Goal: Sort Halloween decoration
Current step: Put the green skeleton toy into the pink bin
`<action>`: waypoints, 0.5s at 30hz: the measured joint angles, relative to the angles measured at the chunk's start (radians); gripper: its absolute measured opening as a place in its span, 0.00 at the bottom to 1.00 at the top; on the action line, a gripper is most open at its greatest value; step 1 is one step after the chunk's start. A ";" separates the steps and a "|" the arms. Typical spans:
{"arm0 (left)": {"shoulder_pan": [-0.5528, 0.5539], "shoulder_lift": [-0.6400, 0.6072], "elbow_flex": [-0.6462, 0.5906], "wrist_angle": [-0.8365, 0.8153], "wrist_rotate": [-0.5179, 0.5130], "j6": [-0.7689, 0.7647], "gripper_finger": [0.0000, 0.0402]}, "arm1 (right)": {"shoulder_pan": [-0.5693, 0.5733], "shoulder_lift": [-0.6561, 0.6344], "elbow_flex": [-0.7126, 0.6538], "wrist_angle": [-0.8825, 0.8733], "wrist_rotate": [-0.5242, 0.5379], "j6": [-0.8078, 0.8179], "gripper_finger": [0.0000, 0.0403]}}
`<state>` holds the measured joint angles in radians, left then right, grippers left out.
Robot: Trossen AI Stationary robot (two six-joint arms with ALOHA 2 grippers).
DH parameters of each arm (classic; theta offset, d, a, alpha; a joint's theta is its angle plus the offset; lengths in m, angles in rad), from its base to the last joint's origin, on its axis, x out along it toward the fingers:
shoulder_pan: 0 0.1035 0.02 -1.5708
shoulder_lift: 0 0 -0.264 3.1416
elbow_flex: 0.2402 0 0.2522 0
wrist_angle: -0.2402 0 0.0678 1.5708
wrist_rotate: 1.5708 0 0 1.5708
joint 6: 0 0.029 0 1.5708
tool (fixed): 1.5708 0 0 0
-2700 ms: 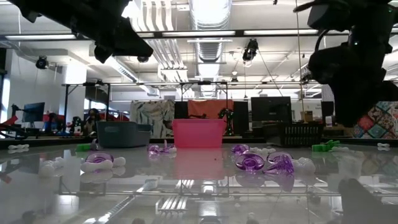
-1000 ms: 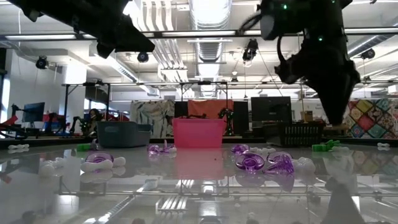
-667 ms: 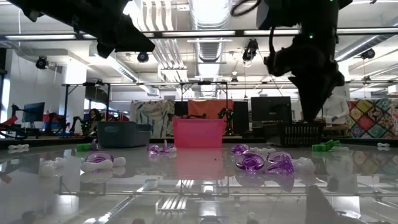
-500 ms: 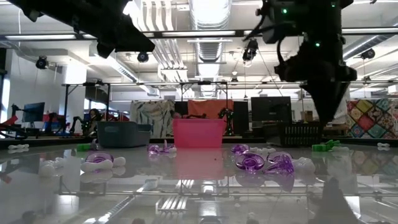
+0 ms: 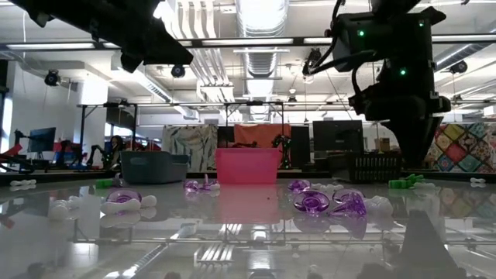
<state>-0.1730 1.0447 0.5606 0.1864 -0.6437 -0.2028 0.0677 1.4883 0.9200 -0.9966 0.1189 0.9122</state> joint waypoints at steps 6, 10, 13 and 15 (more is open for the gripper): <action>0.000 0.000 0.000 0.001 0.000 -0.004 0.09 | -0.008 0.000 -0.030 0.021 0.027 0.002 0.28; 0.000 0.000 0.000 0.001 0.000 -0.004 0.09 | -0.010 0.000 -0.060 0.069 0.031 0.003 0.26; 0.000 0.000 0.000 0.001 0.000 -0.004 0.09 | -0.010 0.000 -0.071 0.070 0.032 0.003 0.25; 0.000 0.000 0.000 0.001 0.000 -0.004 0.09 | -0.010 0.000 -0.073 0.072 0.032 0.002 0.24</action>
<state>-0.1731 1.0447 0.5606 0.1871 -0.6437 -0.2070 0.0582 1.4883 0.8472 -0.9243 0.1508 0.9145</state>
